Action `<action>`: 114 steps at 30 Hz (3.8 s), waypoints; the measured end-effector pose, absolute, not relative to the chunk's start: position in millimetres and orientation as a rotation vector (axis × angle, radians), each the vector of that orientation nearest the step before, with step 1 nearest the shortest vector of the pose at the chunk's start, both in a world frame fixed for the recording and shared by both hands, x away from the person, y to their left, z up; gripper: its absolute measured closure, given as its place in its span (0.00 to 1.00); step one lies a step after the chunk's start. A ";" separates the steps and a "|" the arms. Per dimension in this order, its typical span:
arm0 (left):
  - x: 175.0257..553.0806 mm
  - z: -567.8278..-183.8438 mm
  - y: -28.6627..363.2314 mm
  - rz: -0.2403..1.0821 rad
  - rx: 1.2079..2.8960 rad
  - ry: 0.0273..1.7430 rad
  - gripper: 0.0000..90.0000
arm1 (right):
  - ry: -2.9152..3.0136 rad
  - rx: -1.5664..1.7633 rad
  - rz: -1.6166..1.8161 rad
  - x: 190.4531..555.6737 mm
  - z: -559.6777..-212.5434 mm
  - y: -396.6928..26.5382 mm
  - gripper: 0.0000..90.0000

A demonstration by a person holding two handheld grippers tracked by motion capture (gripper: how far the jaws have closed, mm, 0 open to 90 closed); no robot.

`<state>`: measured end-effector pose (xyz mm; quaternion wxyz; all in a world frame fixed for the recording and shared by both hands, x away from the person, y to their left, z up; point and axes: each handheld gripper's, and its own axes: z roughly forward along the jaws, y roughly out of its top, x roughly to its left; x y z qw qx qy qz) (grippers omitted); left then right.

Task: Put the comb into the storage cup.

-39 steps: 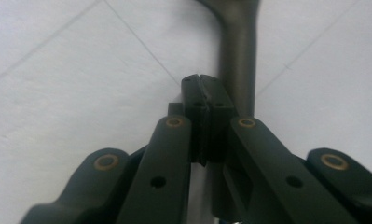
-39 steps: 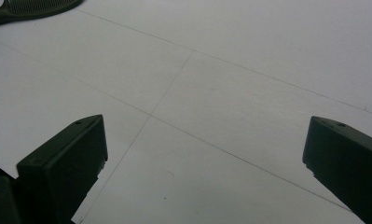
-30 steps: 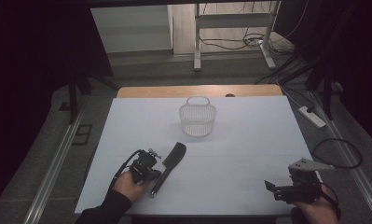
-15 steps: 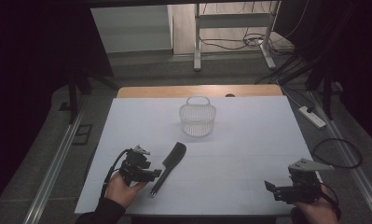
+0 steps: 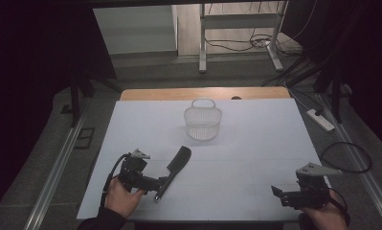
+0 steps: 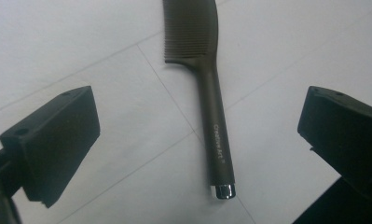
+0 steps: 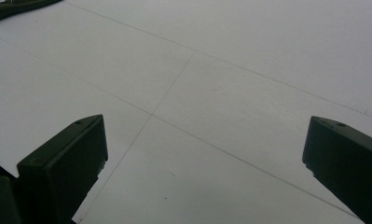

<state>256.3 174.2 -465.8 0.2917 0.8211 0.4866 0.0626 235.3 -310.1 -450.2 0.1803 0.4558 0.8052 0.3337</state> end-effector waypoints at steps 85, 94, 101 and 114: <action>272.8 -506.0 137.2 0.029 2.430 1.198 0.80 | 2.298 1.260 0.914 235.0 -451.0 -307.2 0.01; 269.0 -499.3 139.3 0.030 2.390 1.143 0.80 | 2.298 1.263 0.912 235.0 -451.0 -307.1 0.01; 265.4 -493.2 141.5 0.052 2.350 1.094 0.80 | 2.298 1.263 0.913 234.9 -451.0 -307.3 0.01; 257.1 -478.8 146.9 0.119 2.245 1.017 0.80 | 2.297 1.263 0.914 234.8 -450.9 -307.4 0.01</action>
